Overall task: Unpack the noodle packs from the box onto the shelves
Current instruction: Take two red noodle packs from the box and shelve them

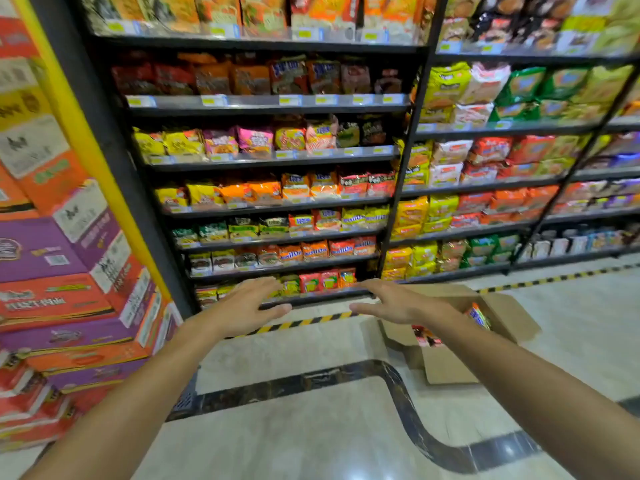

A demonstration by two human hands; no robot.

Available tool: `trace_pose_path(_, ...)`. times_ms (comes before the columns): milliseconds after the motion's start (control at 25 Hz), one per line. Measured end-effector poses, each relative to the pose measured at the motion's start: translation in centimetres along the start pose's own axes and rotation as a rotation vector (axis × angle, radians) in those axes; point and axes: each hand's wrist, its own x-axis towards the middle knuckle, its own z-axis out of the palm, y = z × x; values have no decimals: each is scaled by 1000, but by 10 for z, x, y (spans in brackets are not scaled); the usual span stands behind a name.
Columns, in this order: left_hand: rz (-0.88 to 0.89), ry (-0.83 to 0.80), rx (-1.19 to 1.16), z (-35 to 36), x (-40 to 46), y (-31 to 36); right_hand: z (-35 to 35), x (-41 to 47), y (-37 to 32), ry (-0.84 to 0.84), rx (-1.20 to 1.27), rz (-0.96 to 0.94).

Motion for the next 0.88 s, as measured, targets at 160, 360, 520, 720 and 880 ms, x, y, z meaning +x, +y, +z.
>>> trace_pose_path(160,31,-72,43,19,33,29,2,-14,37,-1,7,74)
trace_pose_path(360,93,-125,51,51,103,89,-4,-27,124,38,78,123)
trace_pose_path(520,153,-136,49,72,170,161,-23,-42,210,84,79,153)
trace_pose_path(720,239,-162,57,106,255,267,-59,-71,328,90,132,247)
trace_pose_path(880,242,-215,45,136,315,313,-76,-87,400,119,176,314)
